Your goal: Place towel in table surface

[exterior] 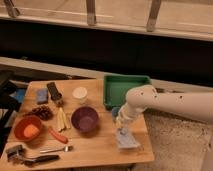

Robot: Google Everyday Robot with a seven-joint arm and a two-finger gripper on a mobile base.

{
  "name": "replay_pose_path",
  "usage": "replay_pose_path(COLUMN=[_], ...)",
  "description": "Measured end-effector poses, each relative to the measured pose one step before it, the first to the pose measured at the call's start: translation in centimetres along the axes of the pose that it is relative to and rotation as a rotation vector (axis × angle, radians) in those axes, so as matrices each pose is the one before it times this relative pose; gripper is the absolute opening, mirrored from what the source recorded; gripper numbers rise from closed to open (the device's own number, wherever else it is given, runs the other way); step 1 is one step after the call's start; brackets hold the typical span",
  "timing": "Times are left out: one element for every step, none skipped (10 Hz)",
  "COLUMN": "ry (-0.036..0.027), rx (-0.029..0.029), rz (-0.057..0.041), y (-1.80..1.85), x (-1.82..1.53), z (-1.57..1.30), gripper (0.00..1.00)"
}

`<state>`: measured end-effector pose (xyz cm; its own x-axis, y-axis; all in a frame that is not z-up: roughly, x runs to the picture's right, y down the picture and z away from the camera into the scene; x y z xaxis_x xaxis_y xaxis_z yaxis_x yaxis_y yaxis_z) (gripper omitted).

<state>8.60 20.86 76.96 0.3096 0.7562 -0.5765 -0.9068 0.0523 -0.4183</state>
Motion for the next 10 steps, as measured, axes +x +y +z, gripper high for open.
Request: replay_pose_path(ry=[0.01366,0.02033,0.01409,0.01415,0.01473,0.01750,0.01173,0.00686,0.00062,-0.00040], rx=[-0.01599,-0.01948,-0.00866,-0.01002,-0.00949,-0.00970,-0.00835,-0.01067,-0.00322,-0.00015], rz=[-0.00517,-0.00802,-0.00331,-0.00226,-0.00119,0.00090,-0.00069,0.00071,0.00148,0.00164], y=[0.488,0.721,0.321,0.358,0.171,0.077,0.092,-0.028,-0.078,-0.069], x=[0.061,0.062,0.059,0.027,0.059,0.122,0.076,0.087,0.048,0.048], z=[0.853,0.921,0.553,0.559,0.499,0.595,0.411,0.192,-0.010,-0.014], gripper=[0.32,0.44,0.52,0.62,0.71,0.77,0.78,0.78,0.78,0.78])
